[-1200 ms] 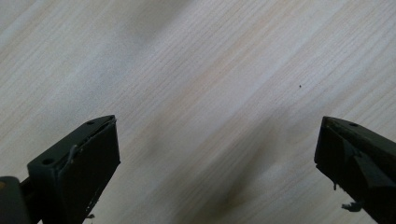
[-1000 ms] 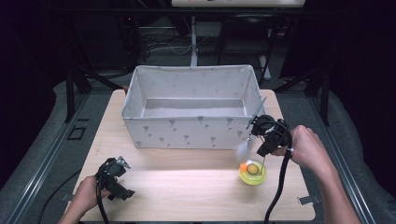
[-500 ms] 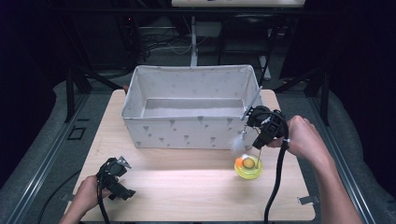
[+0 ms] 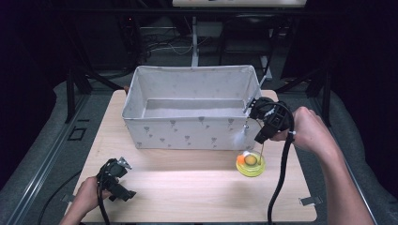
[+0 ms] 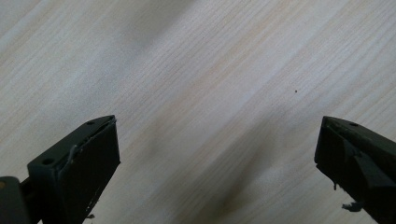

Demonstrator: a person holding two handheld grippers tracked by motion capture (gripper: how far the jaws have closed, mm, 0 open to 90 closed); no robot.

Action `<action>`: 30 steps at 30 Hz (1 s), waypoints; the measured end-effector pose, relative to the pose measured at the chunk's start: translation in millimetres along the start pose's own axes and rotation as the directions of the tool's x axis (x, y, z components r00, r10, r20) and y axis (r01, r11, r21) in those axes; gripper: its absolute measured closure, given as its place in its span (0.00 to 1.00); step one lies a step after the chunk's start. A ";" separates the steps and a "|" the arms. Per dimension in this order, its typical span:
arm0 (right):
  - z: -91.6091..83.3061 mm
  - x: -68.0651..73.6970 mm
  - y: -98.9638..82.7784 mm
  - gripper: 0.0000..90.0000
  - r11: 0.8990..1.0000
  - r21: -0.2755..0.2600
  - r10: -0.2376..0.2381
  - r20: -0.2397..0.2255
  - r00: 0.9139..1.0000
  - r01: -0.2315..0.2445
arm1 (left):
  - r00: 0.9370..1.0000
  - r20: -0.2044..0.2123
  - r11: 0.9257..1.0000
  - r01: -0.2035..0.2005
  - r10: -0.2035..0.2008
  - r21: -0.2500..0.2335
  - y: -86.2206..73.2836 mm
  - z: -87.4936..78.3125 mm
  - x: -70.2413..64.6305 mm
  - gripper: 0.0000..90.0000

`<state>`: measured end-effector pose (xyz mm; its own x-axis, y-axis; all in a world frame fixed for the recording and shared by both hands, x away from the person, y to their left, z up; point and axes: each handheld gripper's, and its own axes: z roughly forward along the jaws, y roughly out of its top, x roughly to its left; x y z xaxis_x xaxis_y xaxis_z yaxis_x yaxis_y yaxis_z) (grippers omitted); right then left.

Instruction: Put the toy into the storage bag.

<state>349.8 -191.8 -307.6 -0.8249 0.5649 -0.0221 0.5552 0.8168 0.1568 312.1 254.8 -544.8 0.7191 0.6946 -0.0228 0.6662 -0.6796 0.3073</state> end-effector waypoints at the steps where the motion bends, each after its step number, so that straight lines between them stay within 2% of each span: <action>1: -1.4 -0.1 0.6 0.98 1.000 -0.008 0.004 -0.005 1.000 -0.004 | 1.000 0.001 1.000 0.003 -0.003 0.001 -0.2 0.0 -0.1 0.00; 12: -15.5 -0.3 8.6 0.98 1.000 -0.006 -0.014 0.000 1.000 0.014 | 1.000 0.003 1.000 -0.005 0.005 0.001 -0.1 -0.1 -0.3 0.00; 16: -20.8 0.2 11.3 0.98 1.000 -0.015 -0.016 -0.002 1.000 0.016 | 1.000 0.005 1.000 0.001 -0.001 0.001 0.4 0.6 -1.0 0.00; 22: -29.0 -0.1 13.9 0.98 0.999 -0.031 -0.019 -0.008 1.000 0.019 | 1.000 0.011 1.000 -0.012 0.011 0.006 2.0 1.5 -2.5 0.00; 30: -37.6 0.3 20.6 0.98 0.999 -0.014 -0.037 -0.003 0.999 0.037 | 1.000 0.011 1.000 -0.014 0.014 -0.002 1.3 1.1 -2.5 0.00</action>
<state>357.0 -179.2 -267.3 -0.8452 0.5339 -0.0250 0.5228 0.8354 0.1696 311.3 251.9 -545.4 0.7306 0.6822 -0.0286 0.6555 -0.6890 0.3093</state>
